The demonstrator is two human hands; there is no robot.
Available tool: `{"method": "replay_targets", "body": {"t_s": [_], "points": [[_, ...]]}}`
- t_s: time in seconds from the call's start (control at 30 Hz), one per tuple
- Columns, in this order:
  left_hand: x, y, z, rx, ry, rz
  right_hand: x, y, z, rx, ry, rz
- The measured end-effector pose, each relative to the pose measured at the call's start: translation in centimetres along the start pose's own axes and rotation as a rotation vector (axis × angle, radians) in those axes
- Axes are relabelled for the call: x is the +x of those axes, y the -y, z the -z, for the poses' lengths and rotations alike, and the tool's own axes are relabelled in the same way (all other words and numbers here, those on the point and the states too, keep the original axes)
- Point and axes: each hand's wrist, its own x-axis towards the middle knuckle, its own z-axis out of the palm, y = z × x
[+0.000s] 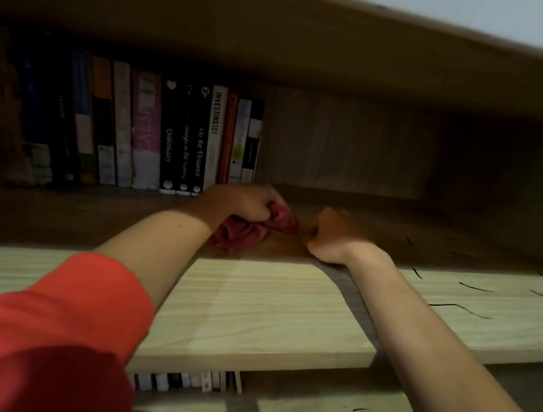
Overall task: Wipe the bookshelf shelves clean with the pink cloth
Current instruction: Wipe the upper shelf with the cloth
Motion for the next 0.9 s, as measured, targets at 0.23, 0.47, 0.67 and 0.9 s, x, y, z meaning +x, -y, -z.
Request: {"method": "replay_targets", "body": {"t_s": [0.23, 0.47, 0.67, 0.9], "points": [[0.9, -1.3, -0.6, -0.052, -0.061, 0.111, 0.3, -0.3, -0.1, 0.014, 0.011, 0.013], [-2.5, -2.3, -1.3, -0.023, -0.046, 0.047, -0.3, 0.0, 0.2, 0.009, -0.014, -0.009], [-7.6, -2.7, -2.3, 0.073, -0.124, 0.040, -2.3, -0.6, 2.0, 0.251, -0.383, -0.107], [-7.8, -5.7, -4.7, 0.249, -0.273, 0.206, -11.9, -4.2, 0.3, 0.218, -0.466, 0.041]]}}
